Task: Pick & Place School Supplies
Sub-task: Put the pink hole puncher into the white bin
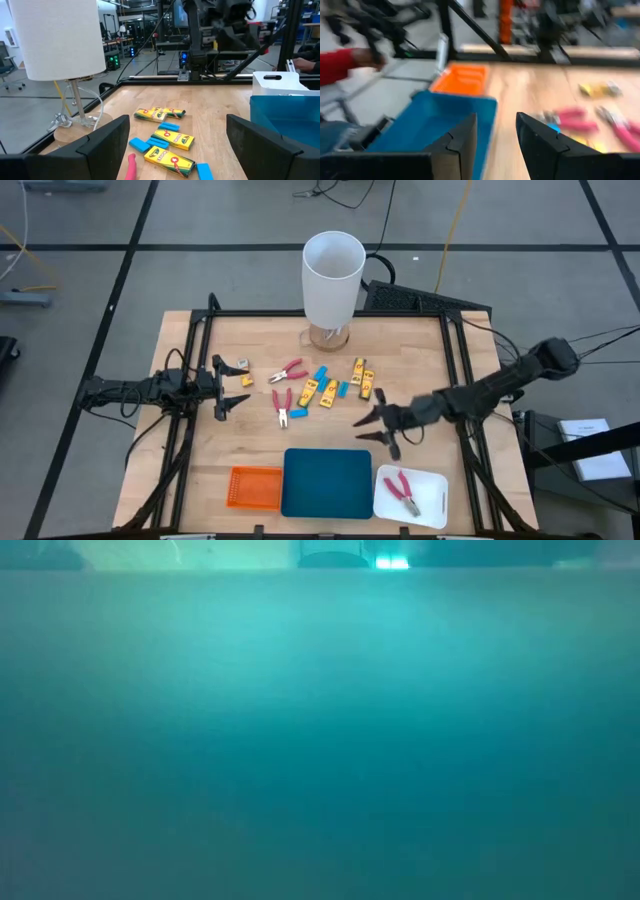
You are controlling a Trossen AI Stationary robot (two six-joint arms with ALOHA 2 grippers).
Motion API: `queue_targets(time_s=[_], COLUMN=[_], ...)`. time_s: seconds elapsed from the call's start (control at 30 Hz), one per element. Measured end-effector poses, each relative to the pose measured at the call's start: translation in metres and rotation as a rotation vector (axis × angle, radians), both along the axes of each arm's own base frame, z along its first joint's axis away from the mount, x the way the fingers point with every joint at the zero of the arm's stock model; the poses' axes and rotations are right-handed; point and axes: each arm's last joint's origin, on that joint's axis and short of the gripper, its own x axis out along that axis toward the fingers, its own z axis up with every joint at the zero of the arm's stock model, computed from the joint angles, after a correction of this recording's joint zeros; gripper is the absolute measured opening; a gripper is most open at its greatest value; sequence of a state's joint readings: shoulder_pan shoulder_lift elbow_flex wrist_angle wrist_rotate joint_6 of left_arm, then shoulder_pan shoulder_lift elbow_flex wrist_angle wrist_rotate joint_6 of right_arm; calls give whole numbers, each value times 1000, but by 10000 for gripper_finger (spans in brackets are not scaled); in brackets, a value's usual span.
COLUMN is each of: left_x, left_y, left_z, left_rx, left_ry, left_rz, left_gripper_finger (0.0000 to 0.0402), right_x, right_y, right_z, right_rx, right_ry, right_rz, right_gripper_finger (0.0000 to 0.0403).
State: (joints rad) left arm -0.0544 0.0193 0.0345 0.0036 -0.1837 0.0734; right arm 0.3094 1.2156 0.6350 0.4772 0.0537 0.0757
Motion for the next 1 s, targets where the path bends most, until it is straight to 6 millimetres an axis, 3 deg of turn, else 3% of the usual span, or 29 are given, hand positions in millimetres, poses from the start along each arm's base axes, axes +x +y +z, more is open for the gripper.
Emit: queue_targets(time_s=[0.2, 0.3, 0.57, 0.77, 1.0], left_x=[0, 0, -1, -1, -1], left_y=[0, 0, 0, 2, 3], left_z=[0, 3, 12, 12, 6], left_rx=[0, -8, -256, -331, -468], left_ry=[0, -29, -154, -180, -148], left_rz=[1, 0, -21, 59, 89], left_gripper_finger=[333, 333, 333, 333, 333], right_x=[8, 4, -30, -57, -61], right_y=[-26, -35, -43, -51, -58], right_z=[8, 2, -43, -54, -60], right_rx=[-60, -50, 130, 168, 183], right_ry=[-134, -186, -216, -357, -328], right_rz=[73, 75, 84, 65, 28], right_gripper_finger=[125, 125, 114, 104, 94])
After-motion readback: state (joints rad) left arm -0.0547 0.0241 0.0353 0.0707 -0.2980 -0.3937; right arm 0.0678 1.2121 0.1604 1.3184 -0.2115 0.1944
